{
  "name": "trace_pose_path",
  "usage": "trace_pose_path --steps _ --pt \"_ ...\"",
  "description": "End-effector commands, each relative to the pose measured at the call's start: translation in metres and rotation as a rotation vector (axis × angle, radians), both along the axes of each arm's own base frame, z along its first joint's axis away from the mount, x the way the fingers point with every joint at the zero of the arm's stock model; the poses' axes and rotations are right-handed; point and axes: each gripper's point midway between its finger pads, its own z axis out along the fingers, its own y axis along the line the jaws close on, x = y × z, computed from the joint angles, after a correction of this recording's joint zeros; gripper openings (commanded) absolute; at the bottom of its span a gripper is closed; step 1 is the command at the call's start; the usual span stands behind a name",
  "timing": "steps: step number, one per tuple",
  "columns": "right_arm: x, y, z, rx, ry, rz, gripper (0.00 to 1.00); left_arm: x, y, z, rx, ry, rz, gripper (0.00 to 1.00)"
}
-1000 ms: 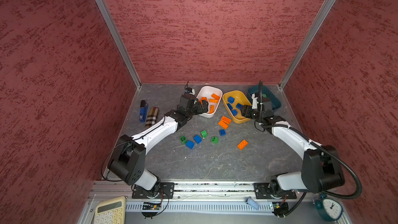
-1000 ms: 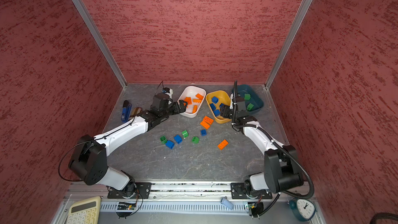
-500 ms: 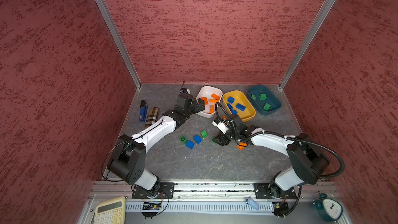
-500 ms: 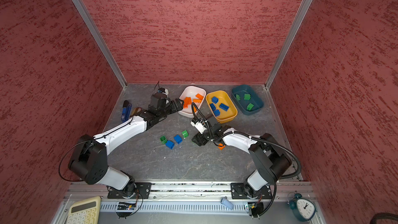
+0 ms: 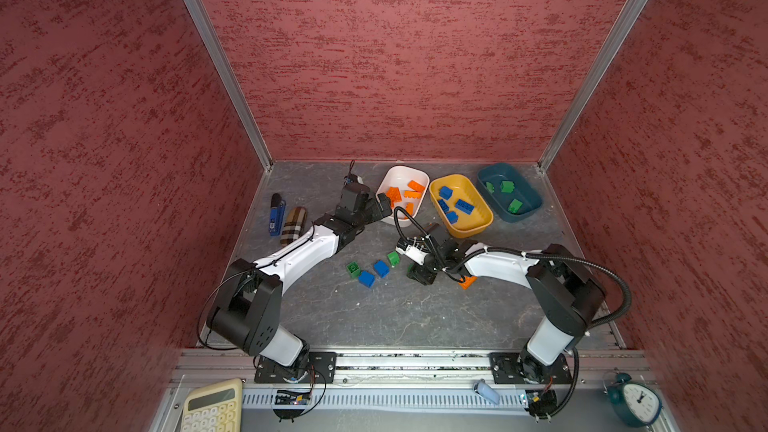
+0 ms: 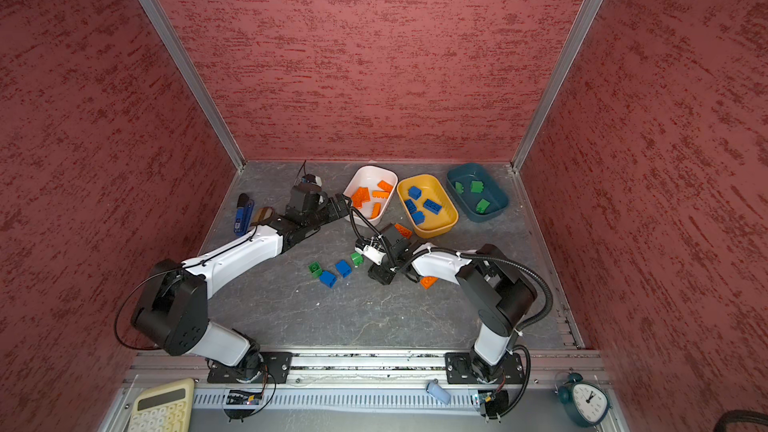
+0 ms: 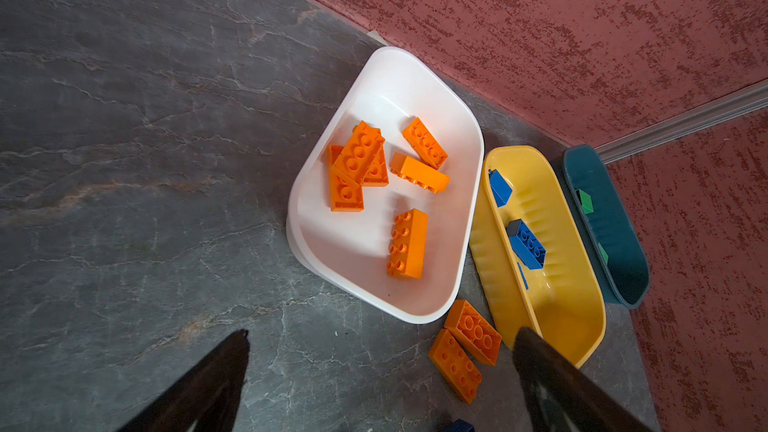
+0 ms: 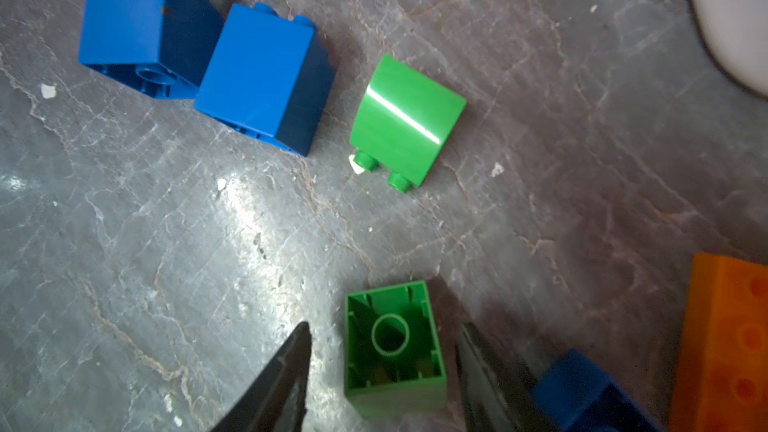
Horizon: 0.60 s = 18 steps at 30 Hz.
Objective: Sort the legos into containers by color
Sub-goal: 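Move the right gripper back down over the green bricks in the pile, then grasp a green brick beside the blue bricks with the right gripper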
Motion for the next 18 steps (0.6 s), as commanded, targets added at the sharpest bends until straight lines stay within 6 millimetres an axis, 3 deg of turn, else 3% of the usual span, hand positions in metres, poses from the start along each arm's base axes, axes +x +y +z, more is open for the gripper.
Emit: trace_pose_path --steps 1,4,10,18 --pt "0.000 -0.002 -0.004 -0.068 -0.039 0.039 0.51 -0.001 0.007 0.005 -0.004 -0.009 0.023 0.99" --pt "-0.001 -0.004 -0.010 -0.102 -0.032 0.045 0.50 0.000 0.007 0.003 -0.006 -0.004 0.025 0.99" --pt "0.000 -0.002 -0.011 -0.103 -0.026 0.042 0.36 0.001 0.002 0.001 0.000 0.004 0.012 0.99" --pt "0.005 -0.017 0.013 -0.044 -0.100 -0.004 0.25 0.003 -0.009 0.002 0.026 0.007 -0.015 0.99"
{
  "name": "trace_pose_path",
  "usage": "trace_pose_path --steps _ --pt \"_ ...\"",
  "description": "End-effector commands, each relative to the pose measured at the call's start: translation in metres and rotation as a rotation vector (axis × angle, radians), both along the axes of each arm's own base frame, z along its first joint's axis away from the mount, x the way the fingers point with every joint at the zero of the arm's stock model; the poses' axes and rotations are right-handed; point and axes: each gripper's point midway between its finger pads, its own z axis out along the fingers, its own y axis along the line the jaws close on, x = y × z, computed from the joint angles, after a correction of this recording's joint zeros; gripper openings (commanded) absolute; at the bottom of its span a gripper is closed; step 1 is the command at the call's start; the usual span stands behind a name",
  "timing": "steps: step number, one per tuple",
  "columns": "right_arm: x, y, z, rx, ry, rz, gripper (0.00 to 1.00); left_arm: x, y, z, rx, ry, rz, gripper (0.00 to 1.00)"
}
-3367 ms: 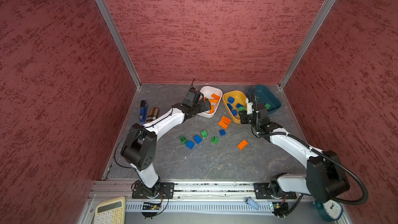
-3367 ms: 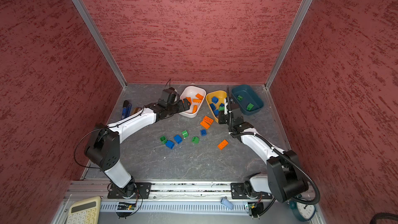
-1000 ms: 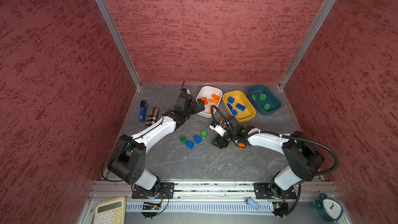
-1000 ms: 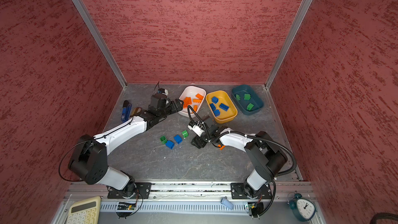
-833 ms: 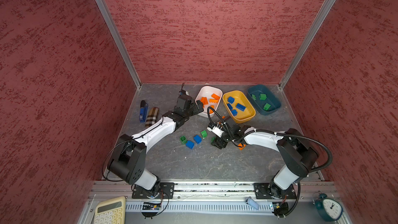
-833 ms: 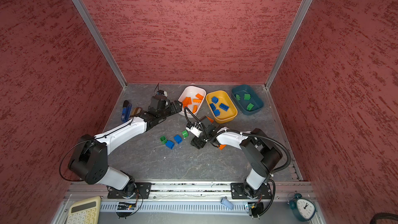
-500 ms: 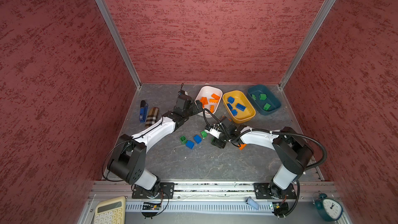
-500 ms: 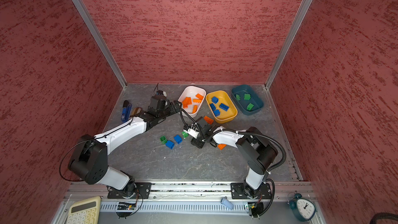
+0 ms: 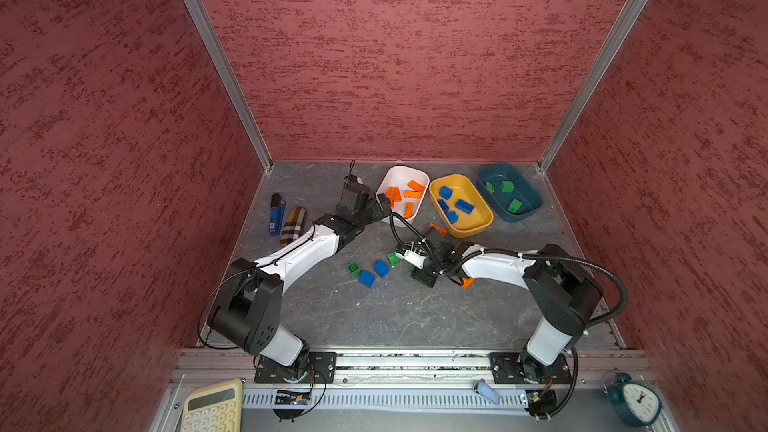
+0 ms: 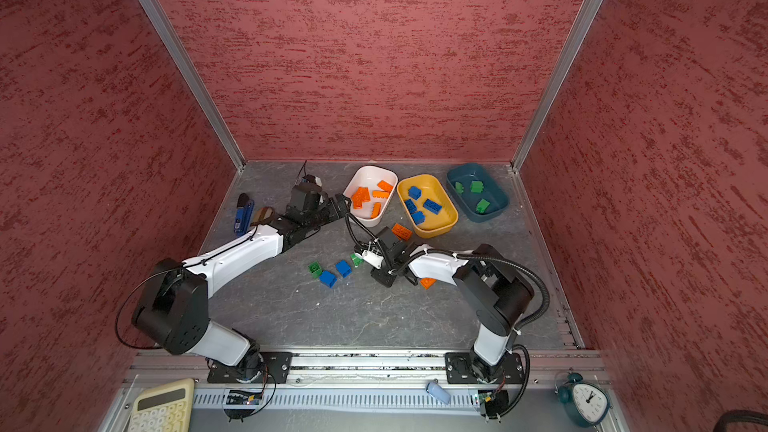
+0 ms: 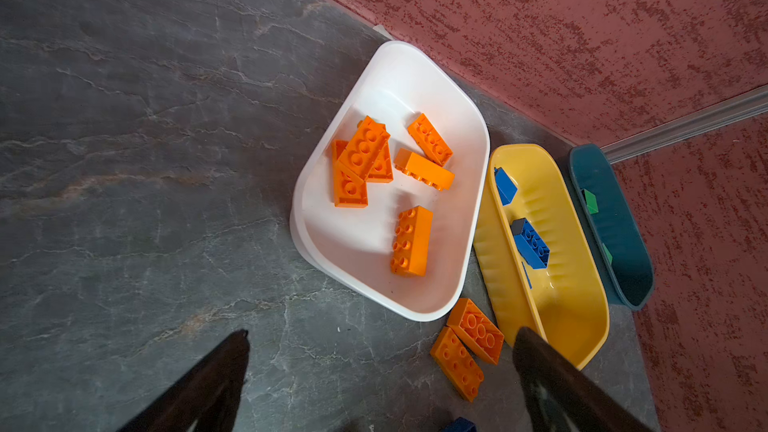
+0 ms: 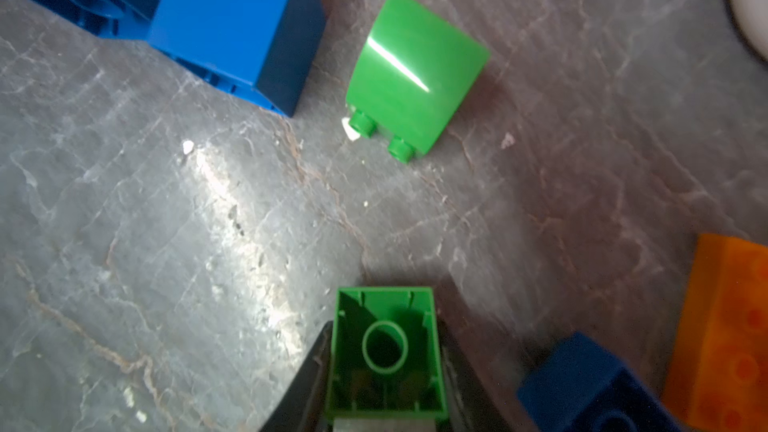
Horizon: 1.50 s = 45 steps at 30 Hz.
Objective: Sort the legos into containers by color
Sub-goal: 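Grasp a green brick beside the blue bricks with the right gripper, then carry the green brick over the teal tub with right while left reaches toward orange bricks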
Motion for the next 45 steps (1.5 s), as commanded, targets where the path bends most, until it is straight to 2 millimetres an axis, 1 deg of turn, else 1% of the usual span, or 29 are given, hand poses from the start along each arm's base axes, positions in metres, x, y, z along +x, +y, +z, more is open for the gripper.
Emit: trace_pose_path --steps 1,3,5,7,9,13,15,17,20,22,24,26,28,29,32,35,38,41,42,43,45 --pt "0.009 -0.009 0.025 0.053 -0.067 -0.017 0.24 0.004 -0.008 0.004 0.029 -0.010 -0.019 0.99" --pt "0.017 -0.018 0.040 0.098 -0.088 -0.056 0.24 0.004 -0.012 0.004 0.043 -0.010 -0.028 0.99" --pt "0.023 -0.025 0.059 0.166 -0.110 -0.085 0.23 0.005 -0.017 0.004 0.053 -0.009 -0.040 0.99" --pt "0.034 -0.036 0.085 0.253 -0.133 -0.140 0.21 0.005 -0.023 0.005 0.058 -0.011 -0.056 0.99" --pt "0.048 -0.055 0.102 0.316 -0.156 -0.218 0.21 0.005 -0.029 0.006 0.064 -0.017 -0.075 1.00" --pt "0.081 -0.102 0.132 0.427 -0.255 -0.409 0.21 0.004 -0.042 0.010 0.088 -0.040 -0.122 1.00" --pt "0.094 -0.125 0.141 0.476 -0.282 -0.503 0.21 0.003 -0.047 0.012 0.101 -0.050 -0.137 0.99" --pt "0.105 -0.147 0.147 0.523 -0.272 -0.586 0.21 0.002 -0.051 0.013 0.108 -0.055 -0.158 0.99" --pt "0.126 -0.184 0.151 0.563 -0.273 -0.734 0.21 -0.001 -0.062 0.016 0.100 -0.066 -0.214 0.99" --pt "0.140 -0.213 0.153 0.581 -0.287 -0.852 0.21 -0.005 -0.071 0.016 0.105 -0.073 -0.265 0.99" --pt "0.155 -0.242 0.150 0.592 -0.288 -0.975 0.21 -0.009 -0.082 0.017 0.129 -0.083 -0.315 0.99" --pt "0.166 -0.266 0.151 0.653 -0.261 -1.063 0.21 -0.015 -0.092 0.016 0.163 -0.090 -0.367 0.99" --pt "0.175 -0.285 0.152 0.732 -0.251 -1.132 0.21 -0.023 -0.104 0.012 0.186 -0.086 -0.425 0.99" --pt "0.181 -0.295 0.146 0.742 -0.251 -1.169 0.21 -0.028 -0.110 0.009 0.195 -0.082 -0.455 0.99" --pt "0.198 -0.320 0.137 0.700 -0.280 -1.249 0.21 -0.043 -0.127 0.000 0.202 -0.068 -0.553 0.99" --pt "0.215 -0.339 0.125 0.645 -0.283 -1.300 0.22 -0.056 -0.138 -0.010 0.226 -0.043 -0.625 0.99" --pt "0.233 -0.348 0.119 0.623 -0.280 -1.319 0.23 -0.064 -0.145 -0.019 0.260 -0.020 -0.665 0.99" --pt "0.249 -0.357 0.108 0.592 -0.263 -1.354 0.25 -0.069 -0.150 -0.030 0.290 0.007 -0.694 0.99" --pt "0.254 -0.361 0.104 0.577 -0.255 -1.380 0.27 -0.071 -0.152 -0.033 0.299 0.015 -0.704 0.99" --pt "0.258 -0.365 0.101 0.564 -0.243 -1.402 0.31 -0.072 -0.153 -0.037 0.311 0.023 -0.714 0.99" --pt "0.264 -0.363 0.100 0.571 -0.217 -1.397 0.42 -0.075 -0.157 -0.045 0.338 0.042 -0.737 0.99"
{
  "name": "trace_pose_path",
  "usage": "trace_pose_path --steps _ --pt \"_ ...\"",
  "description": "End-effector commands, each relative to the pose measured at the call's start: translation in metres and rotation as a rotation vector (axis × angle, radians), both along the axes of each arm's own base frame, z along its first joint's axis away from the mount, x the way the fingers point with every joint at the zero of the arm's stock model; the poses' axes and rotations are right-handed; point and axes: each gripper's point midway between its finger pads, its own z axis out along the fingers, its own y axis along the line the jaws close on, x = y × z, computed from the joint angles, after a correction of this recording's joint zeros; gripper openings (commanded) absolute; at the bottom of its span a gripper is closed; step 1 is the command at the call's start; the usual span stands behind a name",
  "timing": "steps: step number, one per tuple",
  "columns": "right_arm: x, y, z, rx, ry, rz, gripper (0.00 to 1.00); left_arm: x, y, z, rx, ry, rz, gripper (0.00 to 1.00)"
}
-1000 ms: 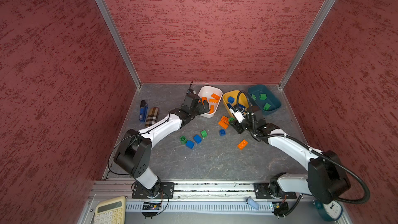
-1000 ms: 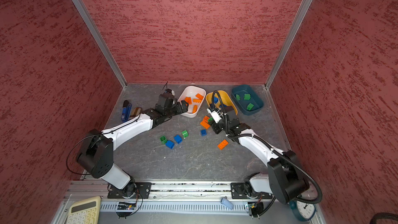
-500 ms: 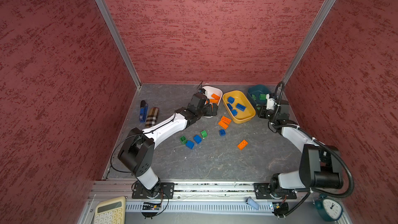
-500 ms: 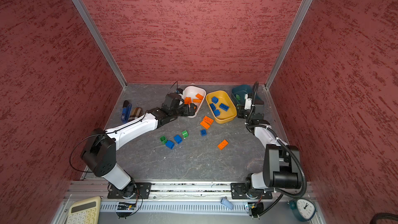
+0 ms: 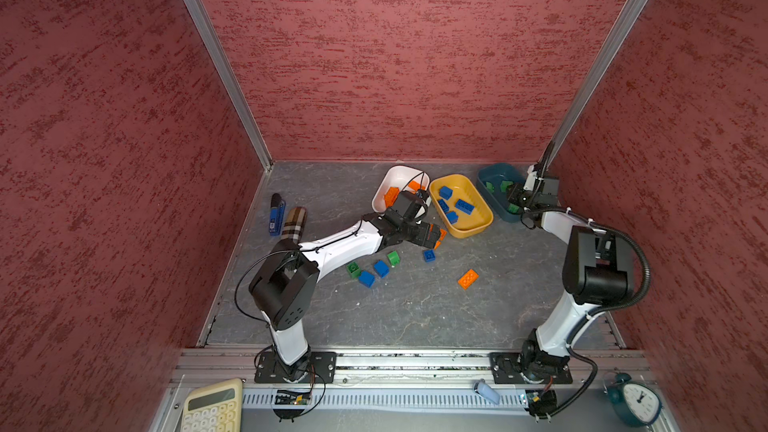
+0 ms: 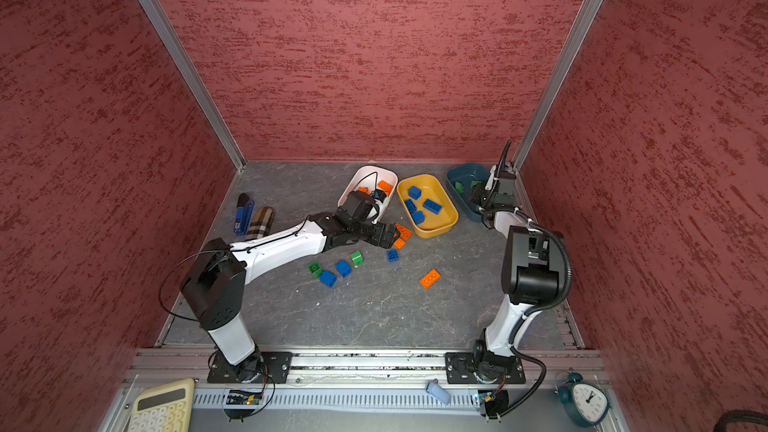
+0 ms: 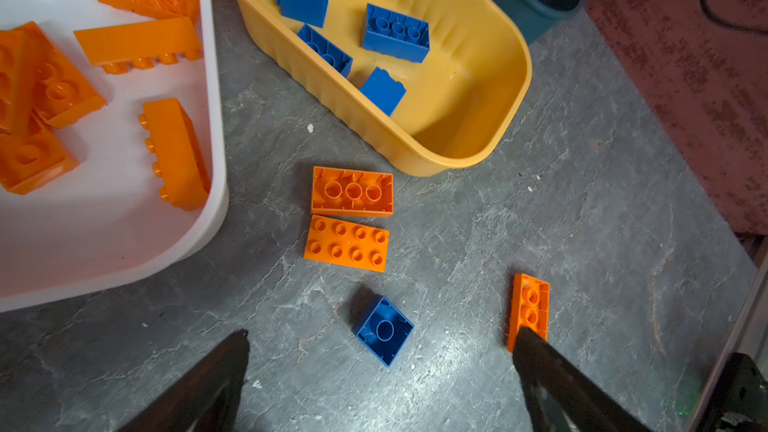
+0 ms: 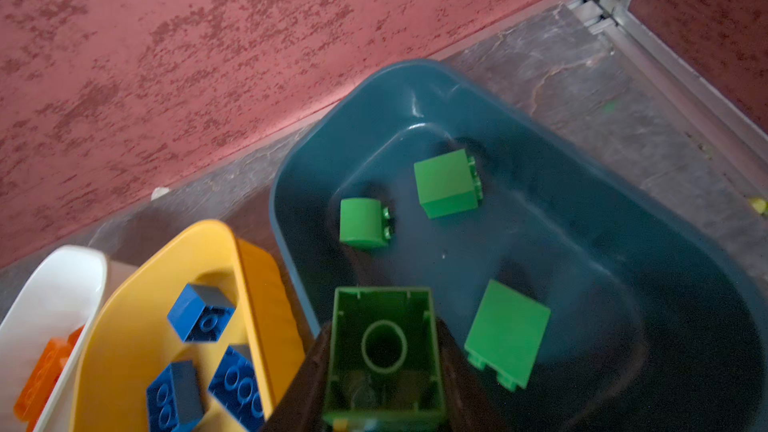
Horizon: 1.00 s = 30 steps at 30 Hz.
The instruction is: Sort the legos into containers by color
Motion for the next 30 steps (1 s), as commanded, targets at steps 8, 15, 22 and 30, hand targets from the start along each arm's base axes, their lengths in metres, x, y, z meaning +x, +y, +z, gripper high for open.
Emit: trace_pose_path --steps 8,15,22,30 --pt "-0.003 -0.002 0.028 0.059 -0.031 -0.036 0.68 -0.006 -0.012 -0.042 0.208 0.031 -0.110 0.99" --pt "-0.034 0.006 0.064 0.086 -0.098 -0.043 0.83 0.024 -0.020 -0.062 0.311 0.009 -0.049 1.00" --pt "-0.065 0.007 0.095 0.076 -0.178 -0.074 0.99 0.054 -0.043 -0.078 0.331 -0.023 -0.047 1.00" --pt "-0.080 0.014 0.105 0.086 -0.187 -0.055 0.99 0.069 -0.057 -0.102 0.375 -0.032 -0.068 0.90"
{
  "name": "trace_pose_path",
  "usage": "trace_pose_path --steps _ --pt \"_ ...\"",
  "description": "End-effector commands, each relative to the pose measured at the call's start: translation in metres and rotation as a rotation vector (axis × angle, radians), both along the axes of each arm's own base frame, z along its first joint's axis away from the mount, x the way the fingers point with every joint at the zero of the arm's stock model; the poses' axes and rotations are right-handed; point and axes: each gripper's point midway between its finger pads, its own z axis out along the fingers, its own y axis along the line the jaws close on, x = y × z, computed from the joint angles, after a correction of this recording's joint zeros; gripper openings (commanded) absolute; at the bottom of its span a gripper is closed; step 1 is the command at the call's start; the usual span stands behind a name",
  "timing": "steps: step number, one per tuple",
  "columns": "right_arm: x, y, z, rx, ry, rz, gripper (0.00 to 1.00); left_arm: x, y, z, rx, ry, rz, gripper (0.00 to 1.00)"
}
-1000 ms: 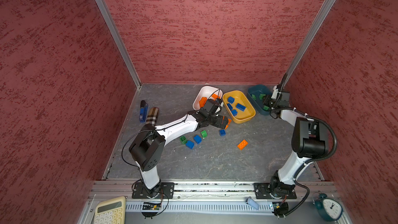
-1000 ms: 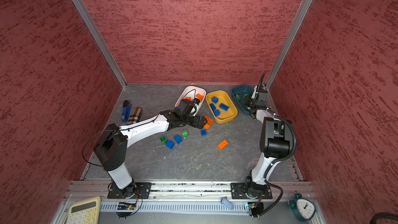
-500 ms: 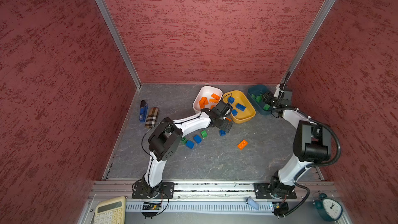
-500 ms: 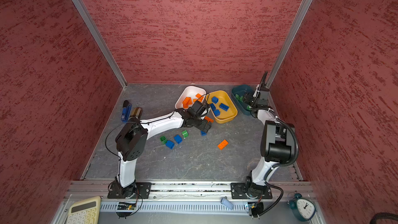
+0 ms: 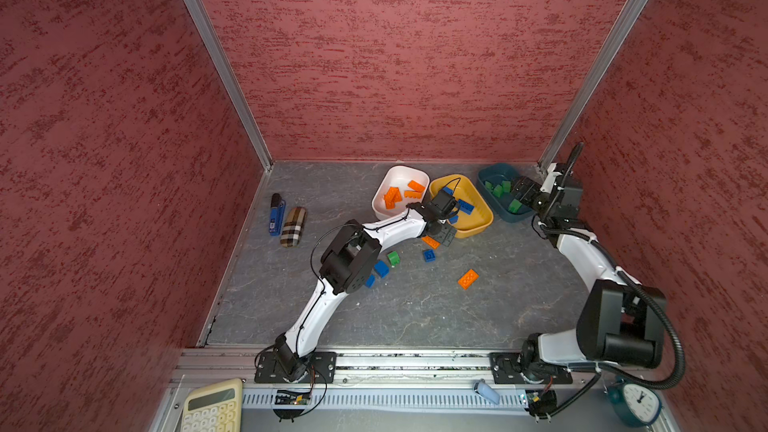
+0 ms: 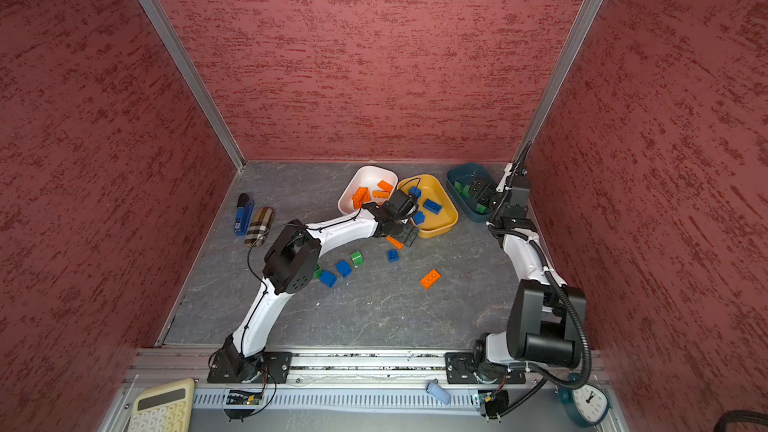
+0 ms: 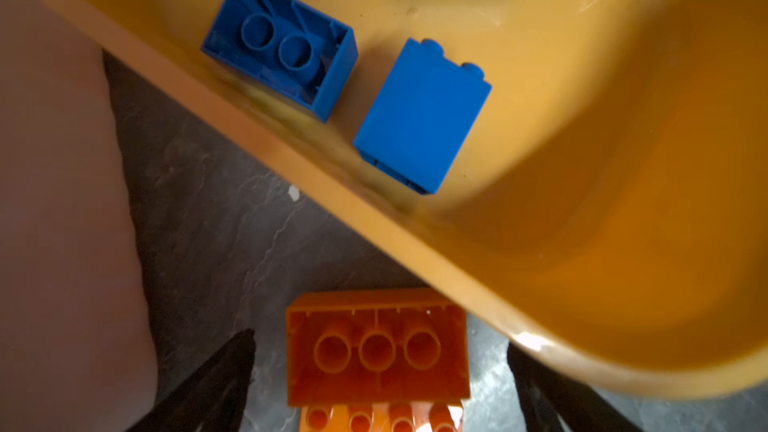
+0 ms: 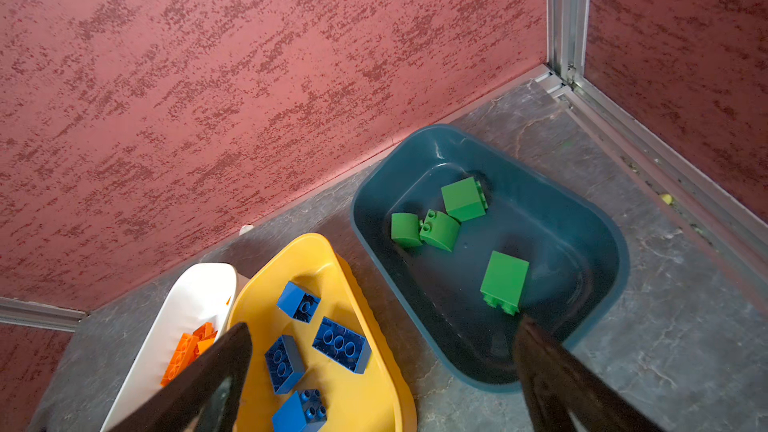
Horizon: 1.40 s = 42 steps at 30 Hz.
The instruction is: Sort the legos into containers by color
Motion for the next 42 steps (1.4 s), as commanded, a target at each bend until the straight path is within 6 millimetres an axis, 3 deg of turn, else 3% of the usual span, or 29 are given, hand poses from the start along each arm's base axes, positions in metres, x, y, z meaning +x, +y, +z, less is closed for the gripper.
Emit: trace_pose_path --steps 1,7,11,15,20,27,31,37,42 --pt "-0.005 -0.001 0.006 0.011 -0.010 -0.004 0.99 0.000 -0.002 -0.010 0.036 0.005 -0.034 0.87" --pt "-0.008 0.004 0.007 0.022 -0.007 0.014 0.99 -0.004 -0.003 -0.015 0.027 0.031 -0.029 0.68" --pt "-0.007 0.012 0.004 0.030 -0.004 0.043 0.99 -0.003 -0.001 -0.011 0.020 0.018 -0.009 0.64" --pt "-0.006 0.023 0.001 0.037 0.002 0.076 0.99 -0.001 -0.001 0.005 0.002 -0.033 0.004 0.60" --pt "-0.005 0.045 -0.004 0.026 0.023 0.130 0.99 -0.004 0.000 0.043 -0.085 -0.113 0.012 0.59" --pt "0.004 0.088 -0.007 -0.039 0.043 0.238 0.99 0.005 0.020 0.107 -0.200 -0.249 0.109 0.59" --pt "0.010 0.116 -0.016 -0.085 0.068 0.298 0.99 0.018 0.038 0.131 -0.251 -0.282 0.189 0.59" --pt "0.010 0.149 -0.020 -0.092 0.061 0.361 0.99 0.041 0.072 0.138 -0.279 -0.280 0.321 0.59" --pt "0.001 0.178 -0.030 -0.080 0.070 0.413 0.99 0.062 0.104 0.121 -0.258 -0.231 0.410 0.59"
